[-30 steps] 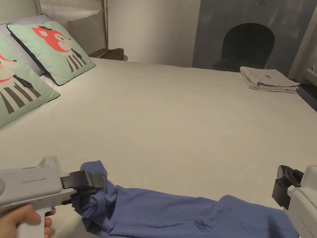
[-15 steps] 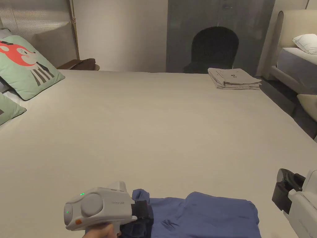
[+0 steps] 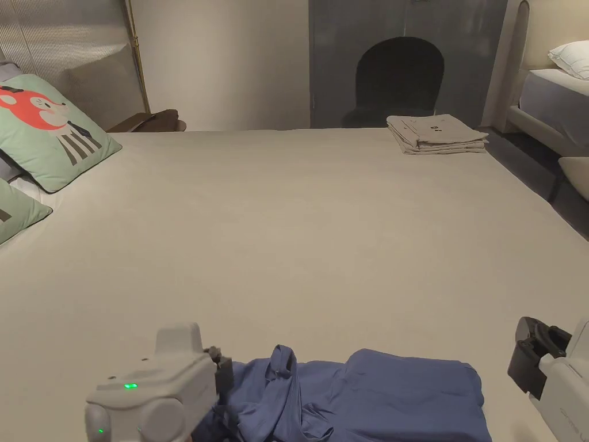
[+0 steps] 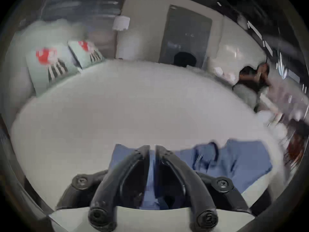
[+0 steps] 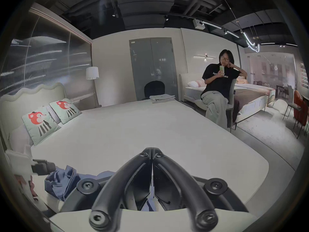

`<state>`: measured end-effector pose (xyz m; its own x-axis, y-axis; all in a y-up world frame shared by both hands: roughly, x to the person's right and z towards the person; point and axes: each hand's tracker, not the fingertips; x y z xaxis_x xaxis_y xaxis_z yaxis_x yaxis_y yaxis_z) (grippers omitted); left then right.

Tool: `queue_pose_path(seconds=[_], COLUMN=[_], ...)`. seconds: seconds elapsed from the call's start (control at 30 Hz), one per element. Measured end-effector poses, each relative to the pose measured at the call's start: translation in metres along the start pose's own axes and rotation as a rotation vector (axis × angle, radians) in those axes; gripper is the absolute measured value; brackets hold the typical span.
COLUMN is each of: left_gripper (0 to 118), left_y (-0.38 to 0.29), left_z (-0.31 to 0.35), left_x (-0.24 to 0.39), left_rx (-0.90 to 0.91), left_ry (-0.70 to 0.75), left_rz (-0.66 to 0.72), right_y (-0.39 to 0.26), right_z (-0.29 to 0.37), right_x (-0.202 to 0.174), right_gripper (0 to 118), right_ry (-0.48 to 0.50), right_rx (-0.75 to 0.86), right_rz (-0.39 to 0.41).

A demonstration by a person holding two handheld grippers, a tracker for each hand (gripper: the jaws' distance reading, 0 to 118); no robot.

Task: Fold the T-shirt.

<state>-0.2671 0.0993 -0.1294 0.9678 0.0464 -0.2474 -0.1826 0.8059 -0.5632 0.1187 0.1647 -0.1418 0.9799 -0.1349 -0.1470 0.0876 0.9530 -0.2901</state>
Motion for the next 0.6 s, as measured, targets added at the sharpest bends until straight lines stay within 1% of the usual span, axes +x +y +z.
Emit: queue_pose_path(seconds=[0.07,0.17,0.3,0.37,0.5,0.53,0.57,0.6], left_gripper=[8,8,7,8,8,7,6,6], left_y=[-0.014,-0.025,-0.036,-0.042,-0.042,-0.039,-0.035,-0.031], left_z=[0.001,0.000,-0.002,-0.007,-0.015,-0.013,-0.012,-0.009], left_x=[0.016,0.045,0.089,0.107,0.121,0.119,0.115,0.112], left_rx=[-0.023,-0.039,0.014,-0.003,-0.019,-0.018,-0.026,-0.037], left_ry=[-0.063,-0.110,-0.162,-0.216,-0.247,-0.279,-0.341,-0.368], left_rz=[-0.024,-0.027,-0.154,-0.178,-0.163,-0.146,-0.107,-0.069], right_y=[-0.001,-0.001,0.001,0.001,0.003,0.003,0.003,0.003], right_z=[0.001,0.002,0.006,0.005,0.010,0.011,0.011,0.011], right_x=[0.001,0.005,0.010,0.015,0.019,0.020,0.020,0.021], right_gripper=[1,1,1,1,1,1,1,1], right_ry=[0.001,-0.005,-0.016,-0.022,-0.036,-0.038,-0.041,-0.042], right_rx=[-0.002,-0.004,-0.004,-0.003,0.001,0.002,0.002,0.001], right_rz=[0.001,-0.004,-0.011,-0.013,-0.019,-0.020,-0.021,-0.022])
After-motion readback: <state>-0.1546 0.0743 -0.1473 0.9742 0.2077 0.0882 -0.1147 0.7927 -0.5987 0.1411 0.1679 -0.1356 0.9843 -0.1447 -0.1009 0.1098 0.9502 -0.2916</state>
